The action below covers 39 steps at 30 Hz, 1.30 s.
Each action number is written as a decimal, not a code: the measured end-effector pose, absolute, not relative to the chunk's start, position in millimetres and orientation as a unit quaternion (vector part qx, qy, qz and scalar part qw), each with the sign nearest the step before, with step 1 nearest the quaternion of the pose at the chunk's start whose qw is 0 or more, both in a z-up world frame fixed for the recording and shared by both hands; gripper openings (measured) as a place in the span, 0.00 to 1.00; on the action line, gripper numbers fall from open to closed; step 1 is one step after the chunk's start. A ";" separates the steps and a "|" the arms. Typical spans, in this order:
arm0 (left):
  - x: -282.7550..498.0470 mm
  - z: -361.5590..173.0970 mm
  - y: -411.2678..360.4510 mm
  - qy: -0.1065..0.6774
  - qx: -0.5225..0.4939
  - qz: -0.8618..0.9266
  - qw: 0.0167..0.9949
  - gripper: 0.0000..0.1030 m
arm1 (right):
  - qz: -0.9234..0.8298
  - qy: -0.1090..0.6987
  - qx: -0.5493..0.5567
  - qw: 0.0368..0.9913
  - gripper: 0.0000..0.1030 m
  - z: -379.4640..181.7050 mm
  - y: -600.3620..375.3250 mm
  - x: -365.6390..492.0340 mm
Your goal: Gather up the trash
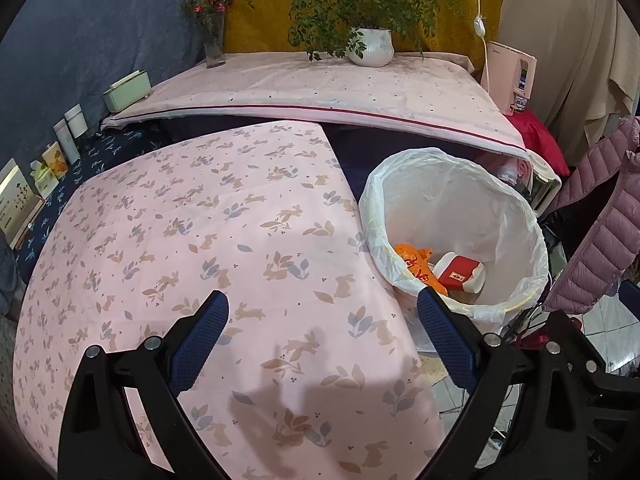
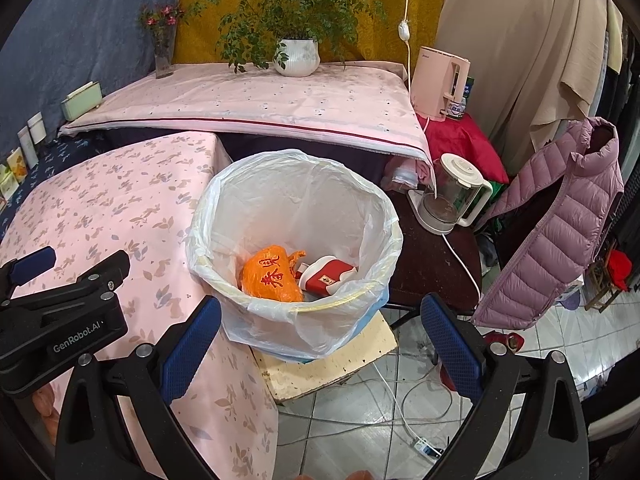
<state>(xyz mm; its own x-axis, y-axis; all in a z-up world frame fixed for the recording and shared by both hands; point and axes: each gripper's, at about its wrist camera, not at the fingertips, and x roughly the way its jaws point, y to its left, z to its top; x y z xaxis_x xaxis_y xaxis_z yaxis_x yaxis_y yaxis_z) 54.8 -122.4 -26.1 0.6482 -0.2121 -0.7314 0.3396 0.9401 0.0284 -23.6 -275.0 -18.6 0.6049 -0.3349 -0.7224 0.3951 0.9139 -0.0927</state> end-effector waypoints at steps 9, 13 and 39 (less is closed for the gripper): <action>54.0 -25.4 -124.6 0.389 0.083 -0.155 0.904 0.88 | -0.205 0.393 0.040 0.895 0.93 -18.0 -276.2 -23.6; 53.5 -24.9 -126.1 0.389 0.085 -0.156 0.904 0.88 | -0.205 0.393 0.041 0.895 0.93 -18.6 -277.0 -23.6; 54.2 -28.2 -125.5 0.392 0.085 -0.164 0.901 0.88 | -0.209 0.394 0.044 0.894 0.93 -21.9 -280.5 -25.4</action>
